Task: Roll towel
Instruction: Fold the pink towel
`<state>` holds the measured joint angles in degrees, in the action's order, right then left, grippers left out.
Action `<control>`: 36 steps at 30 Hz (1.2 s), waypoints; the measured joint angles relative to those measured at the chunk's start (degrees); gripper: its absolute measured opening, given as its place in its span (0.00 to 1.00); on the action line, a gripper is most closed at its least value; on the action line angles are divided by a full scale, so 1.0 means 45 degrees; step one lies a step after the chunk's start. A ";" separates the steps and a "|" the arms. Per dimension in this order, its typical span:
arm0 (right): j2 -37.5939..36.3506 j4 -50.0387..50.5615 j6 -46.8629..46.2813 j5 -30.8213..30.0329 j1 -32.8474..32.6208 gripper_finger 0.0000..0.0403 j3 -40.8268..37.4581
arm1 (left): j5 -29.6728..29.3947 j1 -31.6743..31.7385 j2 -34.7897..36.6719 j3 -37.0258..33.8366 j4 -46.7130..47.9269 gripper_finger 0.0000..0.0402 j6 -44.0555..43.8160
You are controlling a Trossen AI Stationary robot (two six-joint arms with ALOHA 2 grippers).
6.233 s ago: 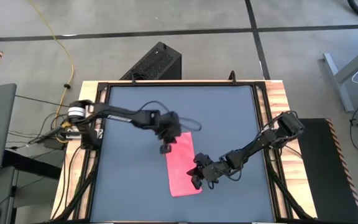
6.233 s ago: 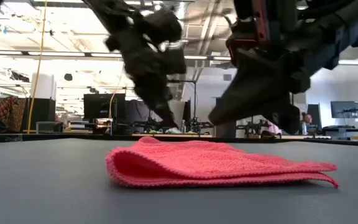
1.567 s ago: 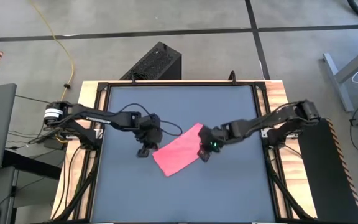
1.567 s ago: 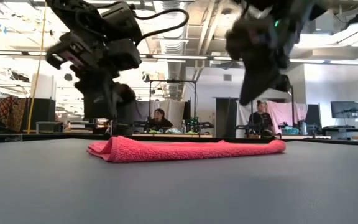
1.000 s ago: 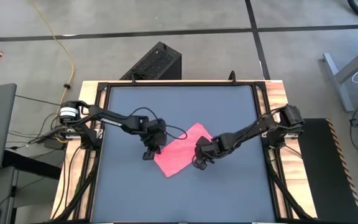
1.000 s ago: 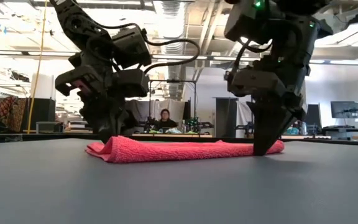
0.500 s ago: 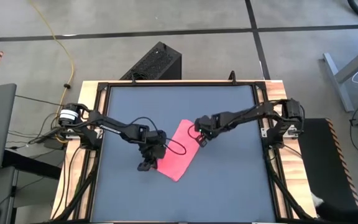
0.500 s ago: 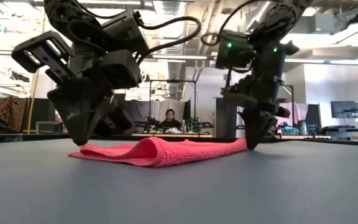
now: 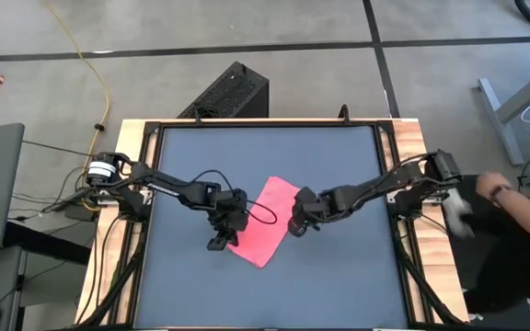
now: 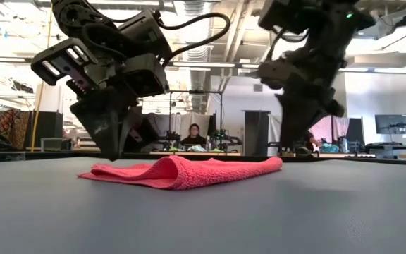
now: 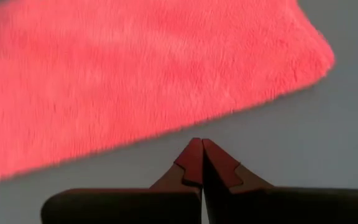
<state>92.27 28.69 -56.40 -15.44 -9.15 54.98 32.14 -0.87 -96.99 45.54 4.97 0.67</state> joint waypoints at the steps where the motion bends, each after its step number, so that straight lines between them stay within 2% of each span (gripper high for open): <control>1: 0.0064 -0.0185 0.0016 -0.0055 0.0124 0.05 0.0000 | 0.0000 0.0017 0.0000 0.0000 -0.0092 0.00 -0.0039; 7: 0.0728 -0.1236 0.0500 0.0100 0.1186 0.05 0.0001 | -0.0525 0.0273 0.0005 0.0005 -0.0366 0.00 -0.0203; 15: 0.1464 -0.0386 0.1304 0.0717 0.2579 0.05 0.0000 | -0.0996 0.0395 0.0005 0.0005 -0.0214 0.00 -0.0787; 18: 0.1624 -0.0783 0.2346 0.0368 0.3211 0.05 0.0011 | -0.0916 0.0337 0.0061 0.0005 -0.0504 0.00 -0.1115; 22: 0.1675 -0.2526 0.4169 -0.0766 0.4094 0.05 -0.0005 | -0.0958 0.0320 0.0581 0.0010 -0.0809 0.00 -0.1175; 26: 0.1431 -0.3856 0.5074 -0.0985 0.4825 0.05 0.0080 | -0.1295 0.0601 0.1545 0.0005 -0.0704 0.00 -0.1083; 31: 0.0689 -0.3796 0.5486 -0.0621 0.4715 0.05 0.0282 | -0.2190 0.1186 0.2859 0.0010 -0.0264 0.00 -0.0585; 36: -0.0139 -0.3941 0.5631 -0.0121 0.2631 0.05 0.0316 | -0.2418 0.1778 0.3264 0.0005 -0.0239 0.00 -0.0149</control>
<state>91.64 10.95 -31.06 -15.99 2.69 56.40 21.26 7.13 -82.30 45.56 3.89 0.00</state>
